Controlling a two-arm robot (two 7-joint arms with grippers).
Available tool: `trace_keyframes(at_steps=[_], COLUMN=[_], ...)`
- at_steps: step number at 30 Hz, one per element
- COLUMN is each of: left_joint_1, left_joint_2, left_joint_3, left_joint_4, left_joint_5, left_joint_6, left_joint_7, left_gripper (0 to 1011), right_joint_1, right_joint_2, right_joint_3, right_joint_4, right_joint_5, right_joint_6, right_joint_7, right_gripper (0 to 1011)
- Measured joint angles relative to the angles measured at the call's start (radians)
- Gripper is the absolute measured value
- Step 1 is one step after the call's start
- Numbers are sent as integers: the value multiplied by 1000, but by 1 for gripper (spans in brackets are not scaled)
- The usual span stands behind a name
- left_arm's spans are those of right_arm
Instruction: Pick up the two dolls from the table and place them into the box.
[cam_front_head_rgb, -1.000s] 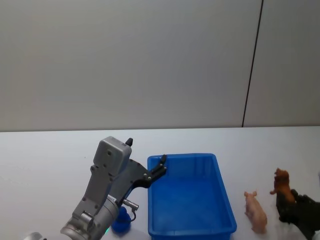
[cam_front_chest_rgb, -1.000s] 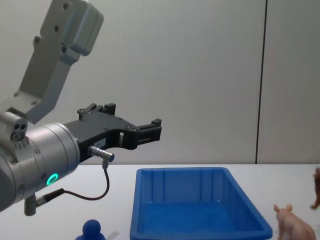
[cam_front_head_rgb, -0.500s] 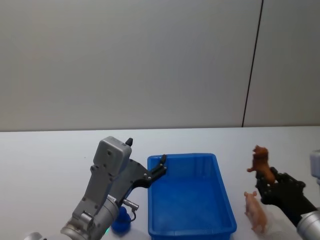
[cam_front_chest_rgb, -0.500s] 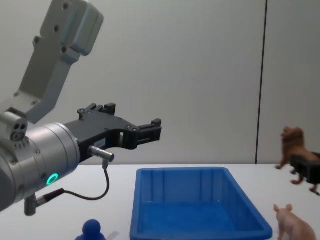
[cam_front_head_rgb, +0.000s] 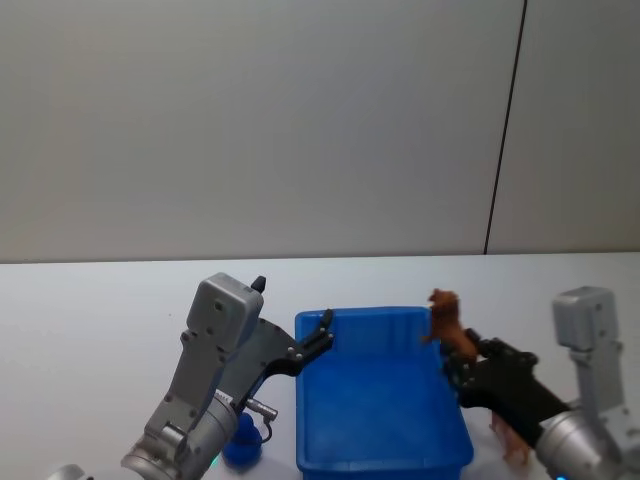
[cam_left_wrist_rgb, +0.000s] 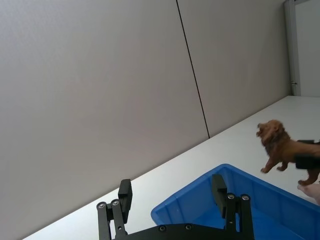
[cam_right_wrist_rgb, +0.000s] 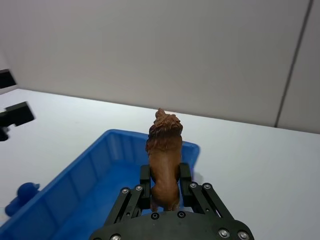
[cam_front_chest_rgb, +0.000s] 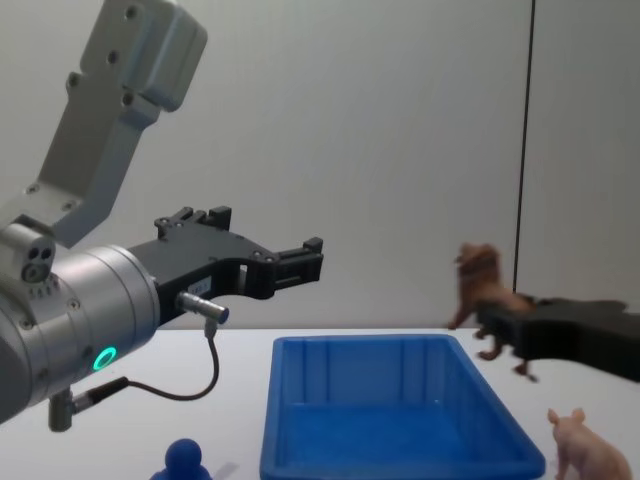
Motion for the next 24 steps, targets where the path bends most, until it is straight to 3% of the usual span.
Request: trace_keyframes(at_steps=[5,16,23,24], left_joint_1=[0,0,0,0], left_joint_2=[0,0,0,0], left_joint_3=[0,0,0,0], left_joint_4=[0,0,0,0], left_joint_5=[0,0,0,0], left_joint_6=[0,0,0,0], left_joint_7=[0,0,0,0], left_gripper=[1001,1001,1001,1001], right_joint_1=[18,45,44,39], right_joint_2=[-18,-45,-45,-42], right_joint_3=[-16,-39,-38,-35], right_joint_4=[27,72,75,71], right_joint_5=[-15,-39,-43,-43], right_joint_6=[4,9,8,5], right_joint_7=[32,60,36,18], right_gripper=[371,751,925,995])
